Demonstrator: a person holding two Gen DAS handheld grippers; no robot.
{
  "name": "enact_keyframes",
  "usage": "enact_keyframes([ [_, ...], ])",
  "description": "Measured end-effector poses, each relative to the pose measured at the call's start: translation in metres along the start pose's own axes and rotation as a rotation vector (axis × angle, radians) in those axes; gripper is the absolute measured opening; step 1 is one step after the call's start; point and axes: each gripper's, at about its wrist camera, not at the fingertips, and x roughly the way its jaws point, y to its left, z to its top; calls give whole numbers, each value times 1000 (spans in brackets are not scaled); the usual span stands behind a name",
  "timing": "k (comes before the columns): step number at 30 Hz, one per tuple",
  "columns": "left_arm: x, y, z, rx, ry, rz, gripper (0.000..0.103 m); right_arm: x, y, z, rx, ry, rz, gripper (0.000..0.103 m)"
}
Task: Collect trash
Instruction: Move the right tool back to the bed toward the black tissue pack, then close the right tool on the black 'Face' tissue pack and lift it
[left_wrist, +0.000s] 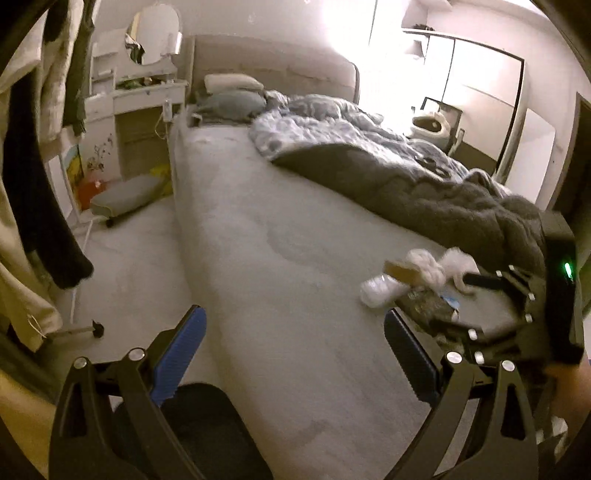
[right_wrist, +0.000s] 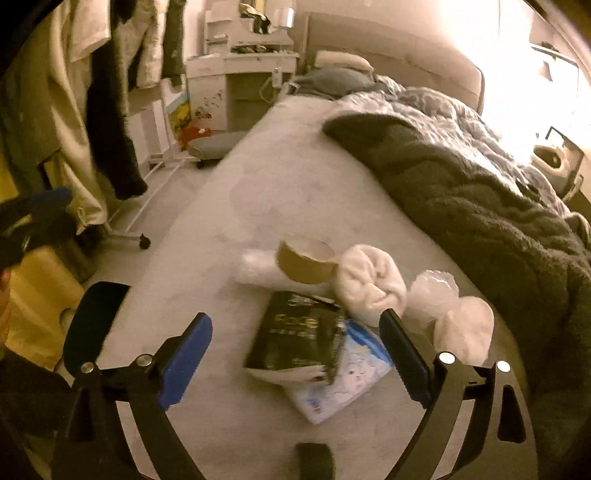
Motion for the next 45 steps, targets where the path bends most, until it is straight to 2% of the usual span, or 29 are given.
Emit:
enact_keyframes([
  [6,26,-27,-23,11,109,-72,98,9,-5,-5,9,41,24,93],
  [9,30,-39,-33,34,136,-93,98,11,-3,-9,2,50,37,93],
  [15,26,-50,-46,41,140,-133,98,18,0,-7,7,62,52,92],
  [19,24,-60,-54,81,149,-158,98,26,0,-11,12,99,39,84],
  [24,30,-73,-59,111,155,-215,98,33,-5,-15,16,133,4,68],
  [27,30,-82,-60,130,150,-250,98,31,-10,-15,27,125,21,58],
  [29,29,-92,-62,158,146,-267,98,28,-13,-15,43,114,38,55],
  [37,28,-128,-68,229,141,-378,98,4,-34,-13,126,67,125,55],
  [42,36,-151,-71,265,144,-411,97,-8,-53,-19,188,47,186,53],
  [45,41,-163,-71,284,141,-423,92,-16,-62,-22,213,21,217,53],
])
